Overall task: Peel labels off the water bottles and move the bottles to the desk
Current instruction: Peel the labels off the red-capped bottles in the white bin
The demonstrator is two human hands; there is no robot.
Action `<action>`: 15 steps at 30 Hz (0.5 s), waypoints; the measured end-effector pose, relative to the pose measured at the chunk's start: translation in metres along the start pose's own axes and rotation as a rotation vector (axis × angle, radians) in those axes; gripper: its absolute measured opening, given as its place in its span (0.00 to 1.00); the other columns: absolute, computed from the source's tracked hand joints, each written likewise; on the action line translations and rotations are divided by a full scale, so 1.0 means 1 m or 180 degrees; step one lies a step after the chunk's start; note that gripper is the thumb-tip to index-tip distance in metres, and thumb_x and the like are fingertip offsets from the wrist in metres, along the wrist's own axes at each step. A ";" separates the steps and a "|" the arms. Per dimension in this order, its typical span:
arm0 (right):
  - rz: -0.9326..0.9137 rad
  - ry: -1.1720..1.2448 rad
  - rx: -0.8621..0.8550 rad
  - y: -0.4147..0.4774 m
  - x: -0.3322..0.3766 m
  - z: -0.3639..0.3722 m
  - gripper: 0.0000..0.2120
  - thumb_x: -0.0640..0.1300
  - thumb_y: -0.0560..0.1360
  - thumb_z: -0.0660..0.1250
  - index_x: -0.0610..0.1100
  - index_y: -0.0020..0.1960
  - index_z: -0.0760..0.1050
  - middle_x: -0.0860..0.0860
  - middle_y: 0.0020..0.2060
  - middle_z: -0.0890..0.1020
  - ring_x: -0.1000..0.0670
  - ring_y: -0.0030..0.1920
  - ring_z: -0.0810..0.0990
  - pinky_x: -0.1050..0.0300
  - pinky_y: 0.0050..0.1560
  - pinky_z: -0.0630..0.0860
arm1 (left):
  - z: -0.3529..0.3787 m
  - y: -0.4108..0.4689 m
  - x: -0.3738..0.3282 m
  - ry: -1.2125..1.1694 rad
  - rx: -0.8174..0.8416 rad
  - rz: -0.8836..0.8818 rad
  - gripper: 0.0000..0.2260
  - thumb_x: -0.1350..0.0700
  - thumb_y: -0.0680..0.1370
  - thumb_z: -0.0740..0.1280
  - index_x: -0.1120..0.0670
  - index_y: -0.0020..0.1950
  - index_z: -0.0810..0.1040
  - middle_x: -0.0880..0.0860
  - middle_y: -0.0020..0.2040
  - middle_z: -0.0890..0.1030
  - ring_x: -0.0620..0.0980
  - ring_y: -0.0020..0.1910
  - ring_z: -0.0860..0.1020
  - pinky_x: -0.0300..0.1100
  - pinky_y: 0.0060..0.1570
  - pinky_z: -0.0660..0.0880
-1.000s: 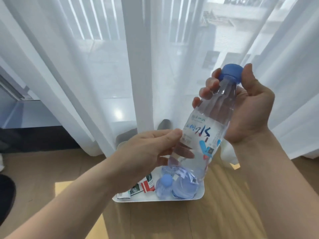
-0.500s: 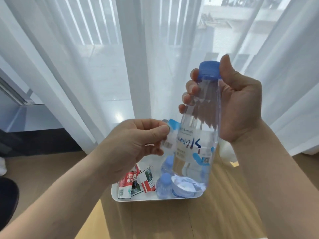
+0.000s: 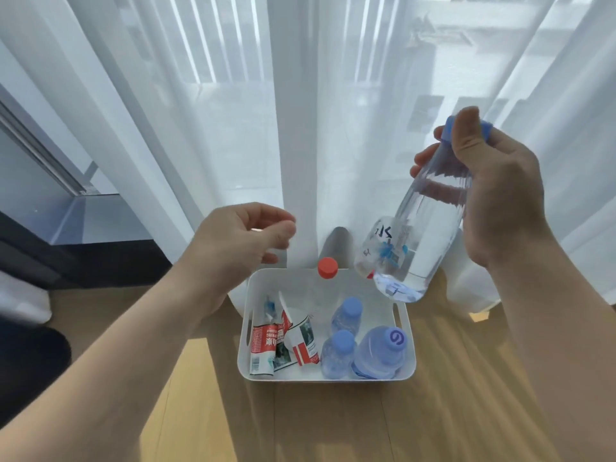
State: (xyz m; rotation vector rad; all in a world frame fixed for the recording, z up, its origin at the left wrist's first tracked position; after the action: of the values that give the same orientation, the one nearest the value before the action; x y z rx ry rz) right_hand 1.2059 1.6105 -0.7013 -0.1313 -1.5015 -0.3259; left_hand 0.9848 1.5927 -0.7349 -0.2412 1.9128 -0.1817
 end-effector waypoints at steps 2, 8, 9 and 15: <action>0.0237 0.0390 0.0217 -0.001 0.001 0.001 0.16 0.53 0.79 0.56 0.43 0.42 0.74 0.49 0.31 0.79 0.48 0.37 0.80 0.53 0.42 0.82 | 0.017 -0.002 0.004 -0.0118 0.0444 -0.0116 0.06 0.56 0.76 0.67 0.53 0.51 0.81 0.52 0.48 0.85 0.45 0.42 0.83 0.36 0.40 0.81; 0.0689 0.1159 0.0545 -0.008 0.006 0.006 0.20 0.55 0.79 0.54 0.41 0.42 0.75 0.49 0.29 0.79 0.48 0.32 0.81 0.51 0.40 0.82 | 0.039 -0.012 -0.006 -0.1012 0.1525 -0.0594 0.16 0.48 0.74 0.63 0.57 0.54 0.80 0.55 0.49 0.85 0.49 0.47 0.84 0.40 0.42 0.82; 0.0664 0.1073 0.0512 -0.008 0.007 0.006 0.20 0.55 0.79 0.54 0.41 0.42 0.75 0.49 0.29 0.79 0.48 0.32 0.81 0.50 0.41 0.82 | 0.037 -0.013 -0.009 -0.0913 0.1553 -0.0411 0.17 0.47 0.71 0.64 0.56 0.52 0.81 0.53 0.47 0.86 0.47 0.45 0.84 0.38 0.41 0.81; 0.0515 0.0593 0.0223 -0.003 0.002 0.011 0.17 0.54 0.78 0.57 0.42 0.41 0.74 0.49 0.29 0.79 0.48 0.36 0.80 0.52 0.40 0.82 | 0.028 -0.020 -0.016 -0.0204 0.1264 0.0455 0.16 0.46 0.60 0.71 0.51 0.45 0.83 0.49 0.42 0.86 0.42 0.39 0.83 0.31 0.39 0.77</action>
State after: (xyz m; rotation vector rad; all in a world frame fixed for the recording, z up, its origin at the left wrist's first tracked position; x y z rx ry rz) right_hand 1.1945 1.6103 -0.6990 -0.1613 -1.3070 -0.1509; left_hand 1.0178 1.5770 -0.7253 0.1540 1.7795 -0.4452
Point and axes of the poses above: each hand's wrist, its own y-axis towards the middle knuckle, its own z-axis out of the palm, x = y × z, the point moved 2 cm from there along y, towards the middle knuckle
